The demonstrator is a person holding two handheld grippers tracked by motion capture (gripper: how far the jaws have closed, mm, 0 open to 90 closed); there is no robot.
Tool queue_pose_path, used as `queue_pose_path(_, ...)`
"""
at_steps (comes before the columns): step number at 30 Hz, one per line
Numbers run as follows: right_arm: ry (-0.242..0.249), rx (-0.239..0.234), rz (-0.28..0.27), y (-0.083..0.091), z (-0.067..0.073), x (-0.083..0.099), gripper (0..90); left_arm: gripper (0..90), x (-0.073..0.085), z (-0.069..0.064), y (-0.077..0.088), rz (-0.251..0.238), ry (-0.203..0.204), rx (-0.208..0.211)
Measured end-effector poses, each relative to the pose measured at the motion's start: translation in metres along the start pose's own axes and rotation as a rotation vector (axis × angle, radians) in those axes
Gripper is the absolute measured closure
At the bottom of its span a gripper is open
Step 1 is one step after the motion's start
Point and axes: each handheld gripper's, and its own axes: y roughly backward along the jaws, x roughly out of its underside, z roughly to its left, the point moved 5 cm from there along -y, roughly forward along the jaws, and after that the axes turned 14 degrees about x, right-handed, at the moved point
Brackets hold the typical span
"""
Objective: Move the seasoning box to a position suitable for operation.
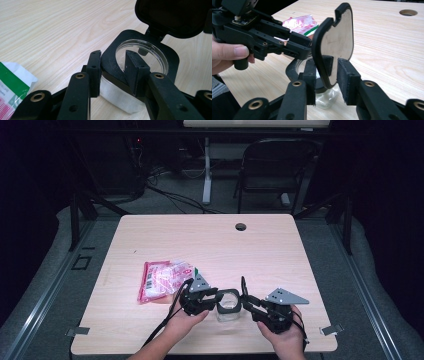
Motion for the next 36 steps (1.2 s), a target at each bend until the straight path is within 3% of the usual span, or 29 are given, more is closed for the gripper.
queue_pose_path(9, -0.042, 0.004, 0.011, 0.004, -0.011, 0.005, 77.7, 67.0, 0.0, 0.001, 0.0, -0.006, 0.003, 0.003)
queue_pose_path(18, -0.039, 0.019, 0.033, -0.001, -0.013, -0.002, 80.4, 65.0, 0.002, 0.0, 0.003, -0.001, 0.015, 0.001)
queue_pose_path(25, -0.064, 0.0, 0.038, -0.024, -0.029, -0.016, 85.0, 60.0, 0.003, -0.004, 0.003, -0.01, 0.021, 0.013)
queue_pose_path(29, -0.071, -0.006, 0.032, -0.036, -0.032, -0.023, 85.5, 58.0, 0.003, -0.006, 0.002, -0.007, 0.019, 0.017)
queue_pose_path(33, -0.073, -0.004, 0.029, -0.045, -0.035, -0.027, 84.5, 56.7, 0.003, -0.006, 0.003, -0.025, 0.049, 0.038)
queue_pose_path(36, -0.081, 0.0, 0.024, -0.047, -0.034, -0.028, 83.7, 56.0, 0.003, -0.006, 0.003, -0.025, 0.043, 0.039)
